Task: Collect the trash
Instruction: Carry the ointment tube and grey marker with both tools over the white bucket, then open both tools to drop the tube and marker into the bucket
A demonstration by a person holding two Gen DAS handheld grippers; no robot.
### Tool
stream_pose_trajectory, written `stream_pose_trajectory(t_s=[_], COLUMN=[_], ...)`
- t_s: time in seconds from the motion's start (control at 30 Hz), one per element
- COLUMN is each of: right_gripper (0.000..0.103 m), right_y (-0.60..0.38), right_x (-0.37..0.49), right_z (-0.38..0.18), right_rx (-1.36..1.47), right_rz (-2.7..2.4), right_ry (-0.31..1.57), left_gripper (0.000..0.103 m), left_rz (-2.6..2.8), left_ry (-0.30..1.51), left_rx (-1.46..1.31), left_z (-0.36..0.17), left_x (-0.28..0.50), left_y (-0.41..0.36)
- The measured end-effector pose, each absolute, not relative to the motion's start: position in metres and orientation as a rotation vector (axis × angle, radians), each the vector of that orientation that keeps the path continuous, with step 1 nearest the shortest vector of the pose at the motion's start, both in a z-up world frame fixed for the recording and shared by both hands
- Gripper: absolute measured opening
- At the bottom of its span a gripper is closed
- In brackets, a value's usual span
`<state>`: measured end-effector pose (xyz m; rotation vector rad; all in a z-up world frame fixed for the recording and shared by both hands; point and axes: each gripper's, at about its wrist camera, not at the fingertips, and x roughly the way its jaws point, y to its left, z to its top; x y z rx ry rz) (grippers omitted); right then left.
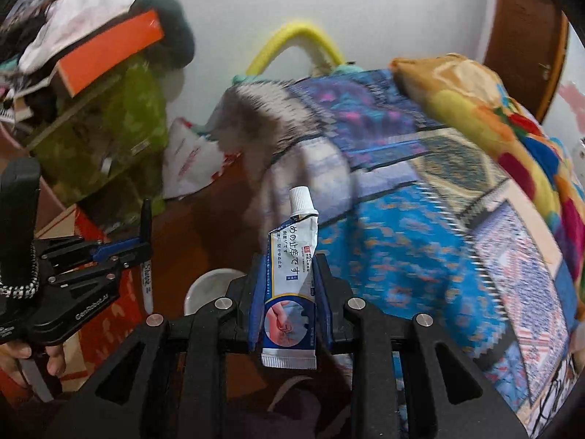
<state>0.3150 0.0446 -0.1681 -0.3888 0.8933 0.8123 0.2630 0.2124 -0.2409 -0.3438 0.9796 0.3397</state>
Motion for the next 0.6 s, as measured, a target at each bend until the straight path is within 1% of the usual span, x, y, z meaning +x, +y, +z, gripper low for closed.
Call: stream_pose_trajectory(t_s=[0.23, 0.47, 0.5, 0.53, 0.57, 0.6], right_gripper=[0.023, 0.024, 0.024, 0.025, 0.03, 0.039], right_y=[0.093, 0.128, 0.132, 0.136, 0.141, 0.141], right_x=[0.301, 0.297, 0.296, 0.296, 0.296, 0.296], right_z=[-0.206, -0.234, -0.237, -0.239, -0.243, -0.245], right_rx=[-0.451, -0.457, -0.456, -0.461, -0.475, -0.485], right_rz=[0.897, 0.973, 0.983, 0.991, 0.99, 0.986], right_ry=[0.977, 1.048, 1.056, 1.071, 1.088, 1.096], left_gripper=[0.011, 0.011, 0.012, 0.018, 0.023, 0.032], left_rz=[0.351, 0.348, 0.348, 0.342, 0.336, 0.333], left_ry=[1.058, 1.102, 1.119, 1.136, 1.155, 1.169], left_rx=[-0.413, -0.473, -0.491, -0.504, -0.516, -0.531], left_z=[-0.286, -0.31, -0.315, -0.319, -0.322, -0.326], left_x=[0.259, 0.268, 0.269, 0.27, 0.27, 0.269], left_y=[0.237, 0.25, 0.253, 0.254, 0.255, 0.256])
